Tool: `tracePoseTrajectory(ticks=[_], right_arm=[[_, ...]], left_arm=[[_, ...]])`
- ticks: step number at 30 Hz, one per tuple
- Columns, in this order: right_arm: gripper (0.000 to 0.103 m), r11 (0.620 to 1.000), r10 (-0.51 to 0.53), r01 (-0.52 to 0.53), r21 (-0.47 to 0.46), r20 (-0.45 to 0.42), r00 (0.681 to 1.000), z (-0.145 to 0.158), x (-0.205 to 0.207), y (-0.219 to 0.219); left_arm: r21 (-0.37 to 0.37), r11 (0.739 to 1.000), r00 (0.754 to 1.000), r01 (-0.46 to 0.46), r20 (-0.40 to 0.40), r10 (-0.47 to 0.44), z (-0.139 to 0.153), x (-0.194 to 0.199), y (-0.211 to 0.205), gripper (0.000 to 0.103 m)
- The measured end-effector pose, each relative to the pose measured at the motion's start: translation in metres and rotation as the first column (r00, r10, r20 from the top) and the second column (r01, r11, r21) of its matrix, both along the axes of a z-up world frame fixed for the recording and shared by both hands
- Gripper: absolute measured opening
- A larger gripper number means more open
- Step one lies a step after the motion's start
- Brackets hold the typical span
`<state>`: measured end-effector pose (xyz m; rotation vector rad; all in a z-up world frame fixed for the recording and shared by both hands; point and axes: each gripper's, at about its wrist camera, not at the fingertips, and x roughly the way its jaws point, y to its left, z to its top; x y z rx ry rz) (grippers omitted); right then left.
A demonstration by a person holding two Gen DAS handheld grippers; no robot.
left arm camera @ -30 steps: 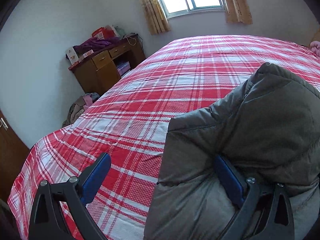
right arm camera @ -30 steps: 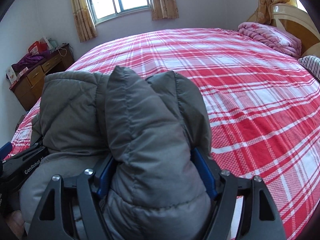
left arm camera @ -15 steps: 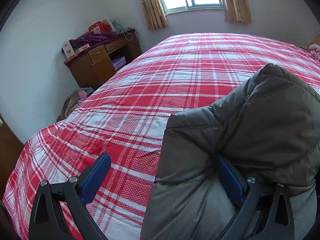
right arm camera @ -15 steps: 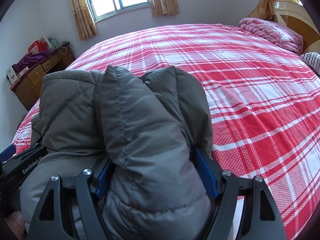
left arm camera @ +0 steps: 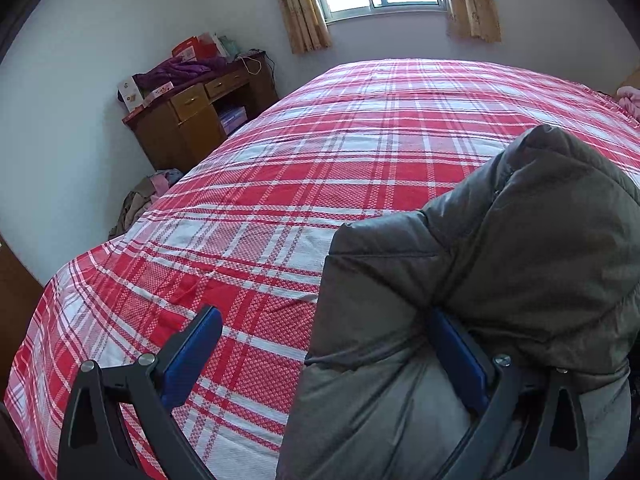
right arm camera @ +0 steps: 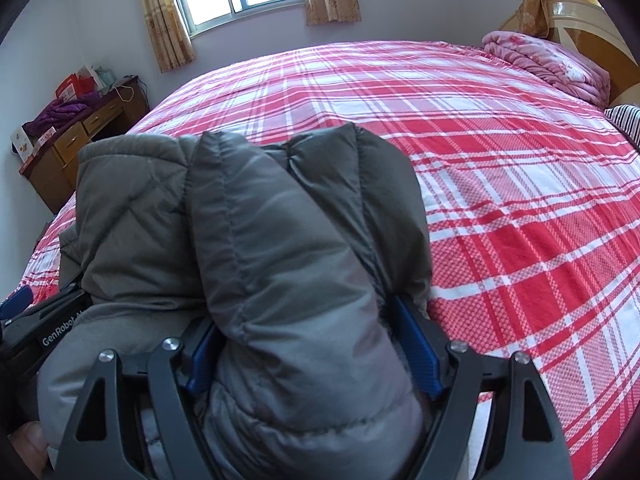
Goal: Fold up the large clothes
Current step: 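Press the folded jacket bundle with both grippers, then grasp the grey jacket bundle with the right gripper while the left gripper grips its side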
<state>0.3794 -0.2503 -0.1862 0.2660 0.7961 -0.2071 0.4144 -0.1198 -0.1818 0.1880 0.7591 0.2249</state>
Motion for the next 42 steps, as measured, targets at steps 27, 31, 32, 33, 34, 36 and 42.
tracePoseTrajectory(ticks=[27,31,32,33,34,36,42], right_arm=[[0.042,0.992,-0.128,0.128,0.012,0.117,0.985,0.037,0.003,-0.029],[0.042,0.988,-0.153,0.148,0.052,0.116,0.981,0.022,-0.004,-0.044],[0.042,0.988,-0.151,0.145,0.060,0.113,0.982,0.021,-0.002,-0.044],[0.042,0.987,-0.149,0.143,0.067,0.107,0.983,0.019,0.000,-0.043],[0.042,0.988,-0.146,0.139,0.073,0.101,0.984,0.016,0.001,-0.044],[0.043,0.988,-0.139,0.132,0.077,0.098,0.985,0.014,0.004,-0.044],[0.043,0.983,-0.143,0.131,0.130,0.089,0.986,0.005,0.006,-0.051]], left_arm=[[-0.073,0.996,0.999,0.047,-0.022,-0.049,0.028,0.034,-0.014,0.102],[-0.133,0.990,0.999,0.035,-0.020,-0.038,0.018,0.034,-0.010,0.102],[-0.132,0.991,0.999,0.034,-0.015,-0.036,0.016,0.034,-0.010,0.102],[-0.136,0.990,0.999,0.031,-0.015,-0.033,0.014,0.034,-0.010,0.102],[-0.142,0.989,0.999,0.028,-0.018,-0.031,0.011,0.035,-0.010,0.102],[-0.146,0.989,0.999,0.025,-0.022,-0.028,0.008,0.036,-0.009,0.102],[-0.116,0.993,0.999,0.023,-0.030,-0.026,0.003,0.038,-0.013,0.102]])
